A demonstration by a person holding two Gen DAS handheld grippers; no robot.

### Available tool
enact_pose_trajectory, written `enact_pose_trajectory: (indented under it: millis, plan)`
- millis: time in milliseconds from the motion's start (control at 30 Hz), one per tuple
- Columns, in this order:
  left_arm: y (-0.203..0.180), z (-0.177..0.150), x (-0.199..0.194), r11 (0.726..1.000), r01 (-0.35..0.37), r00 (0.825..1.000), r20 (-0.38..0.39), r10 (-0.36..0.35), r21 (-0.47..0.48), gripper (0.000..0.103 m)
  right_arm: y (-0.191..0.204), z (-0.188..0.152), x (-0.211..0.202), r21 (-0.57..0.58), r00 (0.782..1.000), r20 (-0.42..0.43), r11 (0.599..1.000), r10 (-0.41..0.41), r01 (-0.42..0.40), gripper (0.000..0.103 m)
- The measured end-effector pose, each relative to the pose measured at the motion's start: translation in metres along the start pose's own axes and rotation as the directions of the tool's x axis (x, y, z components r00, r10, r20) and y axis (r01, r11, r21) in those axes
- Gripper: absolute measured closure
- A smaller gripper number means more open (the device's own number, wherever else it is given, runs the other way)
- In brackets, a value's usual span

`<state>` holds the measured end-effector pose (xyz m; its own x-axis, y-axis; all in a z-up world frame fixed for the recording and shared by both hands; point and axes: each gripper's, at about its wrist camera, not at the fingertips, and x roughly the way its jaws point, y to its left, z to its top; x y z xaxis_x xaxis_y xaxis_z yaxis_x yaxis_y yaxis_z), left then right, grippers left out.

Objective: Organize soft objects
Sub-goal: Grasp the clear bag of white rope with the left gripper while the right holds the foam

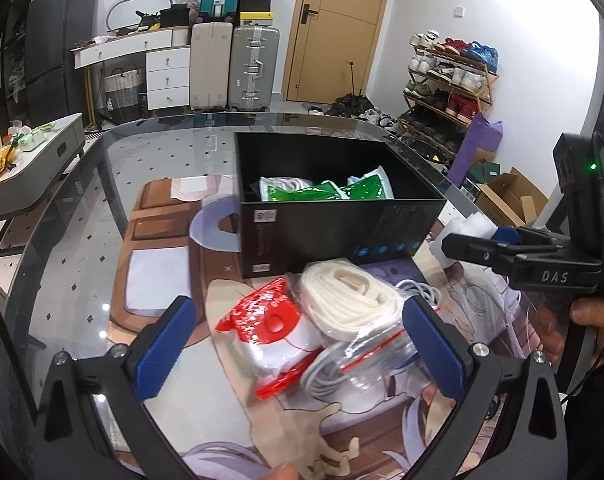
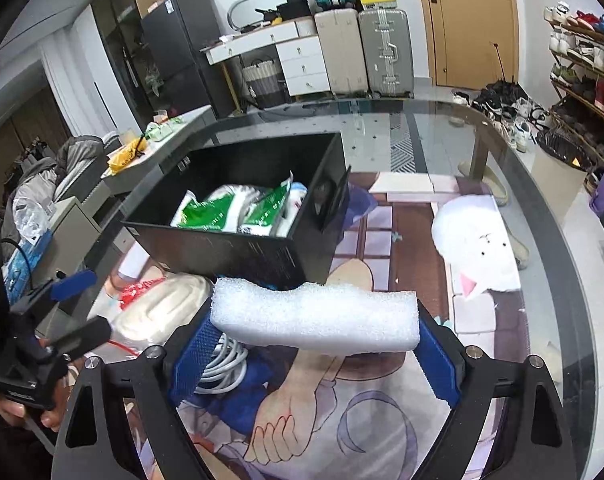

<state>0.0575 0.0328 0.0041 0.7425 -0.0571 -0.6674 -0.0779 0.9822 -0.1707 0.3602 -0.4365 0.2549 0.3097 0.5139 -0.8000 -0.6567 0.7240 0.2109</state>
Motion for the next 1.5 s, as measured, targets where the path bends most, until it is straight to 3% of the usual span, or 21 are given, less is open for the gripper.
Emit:
enact_pose_trajectory:
  millis: [367, 533, 767, 1133, 1300, 1467, 1500]
  plan:
    - [-0.014, 0.013, 0.020, 0.998, 0.049, 0.997, -0.065, -0.052, -0.046, 0.001, -0.006, 0.002, -0.012, 0.011, 1.000, 0.020, 1.000, 0.012, -0.012, 0.012]
    - [-0.021, 0.015, 0.032, 0.998, 0.037, 0.994, -0.102, -0.041, -0.044, 0.008, -0.012, 0.003, -0.015, 0.021, 1.000, 0.023, 1.000, 0.010, -0.010, 0.012]
    - [-0.032, 0.012, 0.036, 0.995, 0.098, 0.988, -0.116, -0.099, -0.018, 0.016, -0.017, 0.001, -0.016, 0.032, 1.000, 0.024, 0.999, 0.006, -0.007, 0.012]
    - [-0.028, 0.012, 0.050, 0.994, 0.086, 0.985, -0.143, -0.094, -0.066, 0.017, -0.018, 0.001, -0.016, 0.033, 1.000, 0.020, 0.999, 0.012, -0.012, 0.012]
    - [-0.028, 0.011, 0.051, 0.994, 0.078, 0.987, -0.134, -0.087, -0.070, 0.027, -0.017, 0.001, -0.017, 0.033, 0.999, 0.023, 0.999, 0.025, -0.026, 0.012]
    - [-0.024, 0.010, 0.051, 0.995, 0.064, 0.989, -0.128, -0.074, -0.081, 0.055, -0.017, 0.001, -0.016, 0.034, 0.999, 0.022, 0.999, 0.024, -0.024, 0.012]
    - [-0.023, 0.010, 0.051, 0.995, 0.063, 0.989, -0.127, -0.073, -0.081, 0.056, -0.017, 0.001, -0.015, 0.034, 0.999, 0.022, 0.999, 0.024, -0.025, 0.012]
